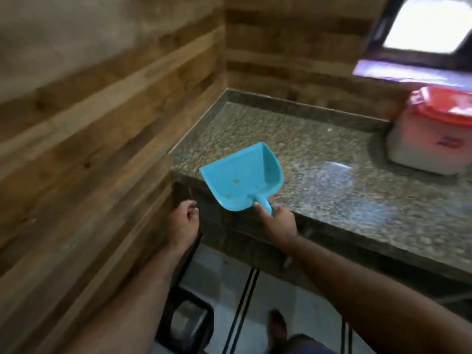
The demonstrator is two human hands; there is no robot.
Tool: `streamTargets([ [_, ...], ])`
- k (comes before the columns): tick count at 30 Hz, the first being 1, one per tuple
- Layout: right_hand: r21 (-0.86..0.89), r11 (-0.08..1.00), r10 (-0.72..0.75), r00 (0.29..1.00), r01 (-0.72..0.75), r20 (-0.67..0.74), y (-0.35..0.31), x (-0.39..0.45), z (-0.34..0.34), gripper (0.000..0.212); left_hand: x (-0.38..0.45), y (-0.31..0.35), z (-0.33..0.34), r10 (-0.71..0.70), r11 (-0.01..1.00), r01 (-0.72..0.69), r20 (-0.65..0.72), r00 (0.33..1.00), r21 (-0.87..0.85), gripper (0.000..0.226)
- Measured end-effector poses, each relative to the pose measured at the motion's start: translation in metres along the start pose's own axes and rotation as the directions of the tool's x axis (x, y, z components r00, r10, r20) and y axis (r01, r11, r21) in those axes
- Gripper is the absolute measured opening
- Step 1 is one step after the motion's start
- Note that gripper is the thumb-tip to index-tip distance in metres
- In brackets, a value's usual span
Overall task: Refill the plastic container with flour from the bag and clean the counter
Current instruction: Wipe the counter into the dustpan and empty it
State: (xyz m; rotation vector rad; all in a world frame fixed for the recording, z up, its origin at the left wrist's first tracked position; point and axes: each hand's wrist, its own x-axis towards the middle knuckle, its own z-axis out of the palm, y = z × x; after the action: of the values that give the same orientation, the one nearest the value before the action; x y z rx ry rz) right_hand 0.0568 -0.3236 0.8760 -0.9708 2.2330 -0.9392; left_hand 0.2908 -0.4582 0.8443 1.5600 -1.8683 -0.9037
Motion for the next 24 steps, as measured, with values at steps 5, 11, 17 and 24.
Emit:
streamTargets([
  [5,0.125,0.968,0.238,0.956,-0.219,-0.170,0.038,0.029,-0.079,0.059,0.011,0.070,0.042,0.132,0.985,-0.143,0.112,0.985,0.099,0.031],
  [11,0.174,0.907,0.419,0.868,-0.385,-0.267,0.118,0.067,-0.145,0.064,0.037,0.119,0.120,0.207,0.925,-0.278,0.270,0.940,0.258,0.047],
  [17,0.248,0.860,0.506,0.806,-0.446,-0.306,0.179,0.113,-0.197,0.063,0.079,0.141,0.199,0.152,0.857,-0.296,0.341,0.928,0.422,0.074],
  [24,0.234,0.834,0.552,0.763,-0.500,-0.336,0.221,0.162,-0.239,0.067,0.135,0.127,0.277,-0.087,0.752,-0.189,0.380,0.921,0.632,0.100],
])
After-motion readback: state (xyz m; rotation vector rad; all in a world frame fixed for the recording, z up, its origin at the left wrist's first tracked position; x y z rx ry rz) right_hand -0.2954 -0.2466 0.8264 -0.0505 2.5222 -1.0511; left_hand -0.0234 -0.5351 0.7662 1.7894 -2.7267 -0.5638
